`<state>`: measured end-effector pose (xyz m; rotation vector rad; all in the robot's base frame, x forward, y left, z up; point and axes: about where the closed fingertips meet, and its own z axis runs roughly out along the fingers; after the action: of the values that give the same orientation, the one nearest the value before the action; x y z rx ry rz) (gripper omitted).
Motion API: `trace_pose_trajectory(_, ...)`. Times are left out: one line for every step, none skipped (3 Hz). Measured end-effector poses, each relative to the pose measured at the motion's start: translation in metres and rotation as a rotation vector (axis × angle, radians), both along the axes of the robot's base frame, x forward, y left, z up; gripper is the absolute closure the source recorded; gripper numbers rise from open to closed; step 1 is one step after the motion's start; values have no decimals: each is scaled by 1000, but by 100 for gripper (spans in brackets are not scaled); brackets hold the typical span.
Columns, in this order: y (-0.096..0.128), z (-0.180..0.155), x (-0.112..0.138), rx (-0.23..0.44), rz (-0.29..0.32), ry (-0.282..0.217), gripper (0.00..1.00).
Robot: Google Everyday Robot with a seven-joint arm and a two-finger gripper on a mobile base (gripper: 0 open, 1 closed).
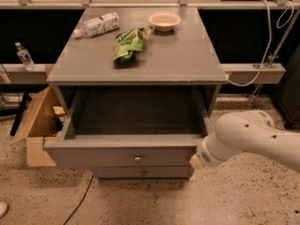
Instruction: Close top drawer
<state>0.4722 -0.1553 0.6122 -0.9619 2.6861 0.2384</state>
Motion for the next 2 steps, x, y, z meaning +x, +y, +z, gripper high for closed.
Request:
trace_pose_trajectory(0, 0, -1, 0, 0, -1, 100)
trace_pose_trajectory(-5, 5, 30, -3, -34, -79, 100)
